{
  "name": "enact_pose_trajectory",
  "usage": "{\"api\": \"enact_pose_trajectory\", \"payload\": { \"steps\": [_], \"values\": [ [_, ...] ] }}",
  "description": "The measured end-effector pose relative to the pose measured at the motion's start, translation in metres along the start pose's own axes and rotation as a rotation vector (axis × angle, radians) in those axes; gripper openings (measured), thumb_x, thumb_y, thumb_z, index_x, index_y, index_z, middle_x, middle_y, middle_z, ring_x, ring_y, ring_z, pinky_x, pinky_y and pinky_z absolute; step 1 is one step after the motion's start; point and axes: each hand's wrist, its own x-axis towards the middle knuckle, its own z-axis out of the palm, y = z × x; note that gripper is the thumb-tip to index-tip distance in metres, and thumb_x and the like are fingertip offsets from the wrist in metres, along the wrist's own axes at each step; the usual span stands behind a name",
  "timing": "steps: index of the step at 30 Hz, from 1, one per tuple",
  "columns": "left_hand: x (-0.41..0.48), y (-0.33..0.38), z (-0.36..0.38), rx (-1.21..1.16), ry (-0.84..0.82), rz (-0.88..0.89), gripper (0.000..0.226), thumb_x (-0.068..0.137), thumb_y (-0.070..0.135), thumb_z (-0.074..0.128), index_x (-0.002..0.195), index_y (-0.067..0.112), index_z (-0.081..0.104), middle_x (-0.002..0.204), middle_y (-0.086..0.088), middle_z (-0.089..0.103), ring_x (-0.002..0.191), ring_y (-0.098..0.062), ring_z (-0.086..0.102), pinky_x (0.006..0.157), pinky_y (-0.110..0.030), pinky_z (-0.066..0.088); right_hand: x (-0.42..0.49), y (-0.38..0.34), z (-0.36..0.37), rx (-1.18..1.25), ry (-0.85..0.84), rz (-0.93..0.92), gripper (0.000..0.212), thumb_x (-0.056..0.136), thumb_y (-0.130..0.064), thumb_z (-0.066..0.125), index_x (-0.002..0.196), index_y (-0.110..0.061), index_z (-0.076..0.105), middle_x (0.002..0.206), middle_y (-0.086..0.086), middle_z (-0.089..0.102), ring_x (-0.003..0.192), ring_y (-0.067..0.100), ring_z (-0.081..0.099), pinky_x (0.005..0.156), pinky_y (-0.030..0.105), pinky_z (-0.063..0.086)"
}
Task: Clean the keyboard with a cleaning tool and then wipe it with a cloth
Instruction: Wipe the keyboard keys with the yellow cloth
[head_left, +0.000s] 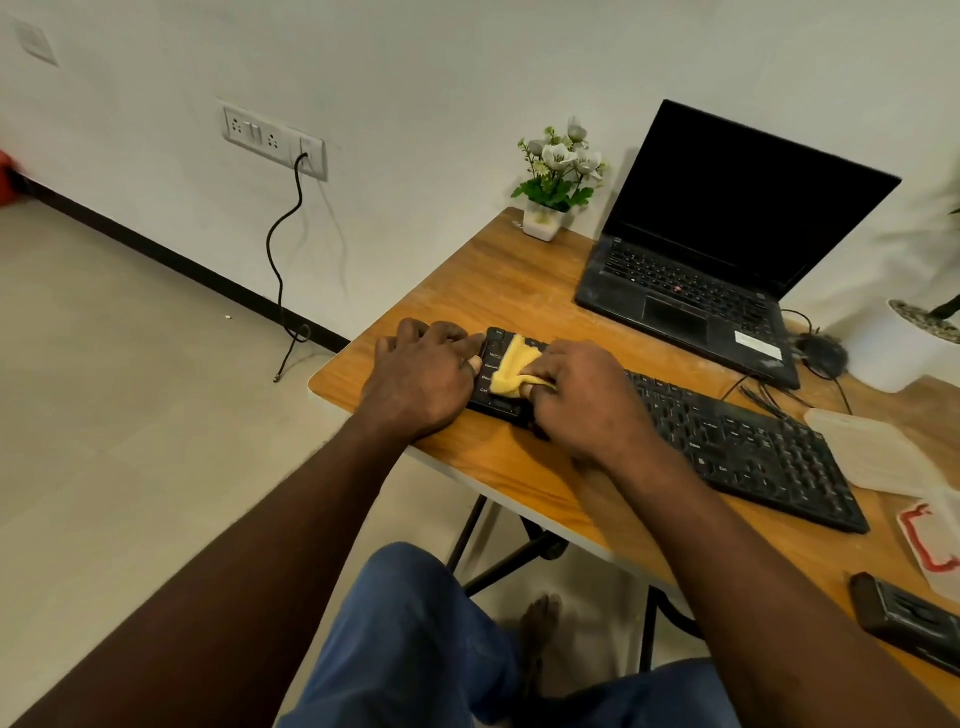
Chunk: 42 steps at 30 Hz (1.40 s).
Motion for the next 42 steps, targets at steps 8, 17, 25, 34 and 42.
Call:
{"api": "enact_pose_trajectory", "payload": {
  "steps": [8,17,25,34,42],
  "values": [
    [0.0,0.0,-0.001,0.002,-0.009,-0.001,0.049,0.108,0.044,0.033,0.157,0.038,0.035,0.159,0.008,0.037,0.143,-0.026,0.025,0.111,-0.052,0.025,-0.007,0.003,0.012,0.089,0.063,-0.058,0.026,0.094,-0.017,0.068,0.118,-0.019,0.077,0.115,-0.002,0.07,0.112,0.017,0.057,0.096,0.041,0.051],
    [-0.001,0.001,-0.003,-0.005,-0.024,-0.014,0.051,0.107,0.04,0.034,0.158,0.043,0.032,0.16,0.009,0.036,0.143,-0.025,0.025,0.111,-0.05,0.024,0.002,-0.005,0.009,0.07,-0.006,-0.078,0.026,0.096,-0.022,0.066,0.12,-0.024,0.076,0.121,-0.007,0.069,0.112,0.017,0.052,0.089,0.037,0.047],
    [-0.004,0.005,0.0,-0.006,0.021,-0.033,0.048,0.109,0.041,0.034,0.156,0.041,0.037,0.158,0.01,0.039,0.142,-0.025,0.027,0.112,-0.05,0.024,-0.006,0.058,-0.052,0.235,0.076,0.235,0.013,0.098,-0.025,0.067,0.104,-0.024,0.079,0.091,-0.011,0.069,0.082,0.013,0.063,0.07,0.033,0.051],
    [-0.011,0.016,0.003,-0.007,0.093,-0.067,0.049,0.106,0.036,0.037,0.155,0.035,0.038,0.156,0.008,0.044,0.137,-0.025,0.031,0.108,-0.048,0.027,0.02,0.023,-0.003,0.17,0.076,0.109,0.019,0.1,-0.026,0.063,0.118,-0.022,0.069,0.099,0.003,0.071,0.079,0.013,0.061,0.061,0.028,0.045],
    [-0.009,0.013,0.003,-0.012,0.082,-0.067,0.047,0.104,0.037,0.038,0.151,0.033,0.043,0.154,0.009,0.045,0.137,-0.025,0.031,0.107,-0.049,0.027,0.019,0.007,0.017,-0.04,-0.024,-0.075,0.039,0.103,-0.019,0.052,0.141,-0.028,0.054,0.115,0.009,0.071,0.091,0.025,0.062,0.071,0.037,0.05]
  ]
}}
